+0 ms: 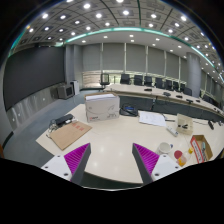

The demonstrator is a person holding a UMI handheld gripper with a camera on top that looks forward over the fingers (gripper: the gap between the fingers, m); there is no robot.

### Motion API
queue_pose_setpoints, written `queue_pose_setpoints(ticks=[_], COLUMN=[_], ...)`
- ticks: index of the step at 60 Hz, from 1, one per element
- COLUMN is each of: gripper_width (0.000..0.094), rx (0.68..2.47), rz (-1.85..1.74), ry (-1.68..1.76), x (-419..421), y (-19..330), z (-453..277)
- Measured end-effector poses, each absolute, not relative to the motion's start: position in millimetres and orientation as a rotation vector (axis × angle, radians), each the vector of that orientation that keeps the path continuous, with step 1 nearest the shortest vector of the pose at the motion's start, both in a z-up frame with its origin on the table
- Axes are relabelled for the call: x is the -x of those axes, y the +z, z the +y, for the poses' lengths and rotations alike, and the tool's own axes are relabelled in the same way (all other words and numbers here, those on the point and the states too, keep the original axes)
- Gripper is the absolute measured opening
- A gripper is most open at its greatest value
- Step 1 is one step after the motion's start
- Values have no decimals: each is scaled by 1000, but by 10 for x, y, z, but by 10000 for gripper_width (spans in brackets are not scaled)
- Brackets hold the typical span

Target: Pour water

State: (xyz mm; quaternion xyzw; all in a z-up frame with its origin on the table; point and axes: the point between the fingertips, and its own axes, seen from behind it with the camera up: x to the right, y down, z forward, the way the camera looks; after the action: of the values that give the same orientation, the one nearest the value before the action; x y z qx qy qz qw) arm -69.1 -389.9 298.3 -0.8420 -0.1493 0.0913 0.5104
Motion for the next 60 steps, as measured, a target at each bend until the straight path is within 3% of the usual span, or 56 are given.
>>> queue_pose_setpoints(ticks=[10, 39, 60], gripper_width=[860, 861, 857], rx=[2047, 2100, 1987], rz=[-315, -118, -25], ry=[212, 19, -43], x=[426, -1902, -2777], y=[2779, 1131, 692], z=[-3831, -3515, -2597])
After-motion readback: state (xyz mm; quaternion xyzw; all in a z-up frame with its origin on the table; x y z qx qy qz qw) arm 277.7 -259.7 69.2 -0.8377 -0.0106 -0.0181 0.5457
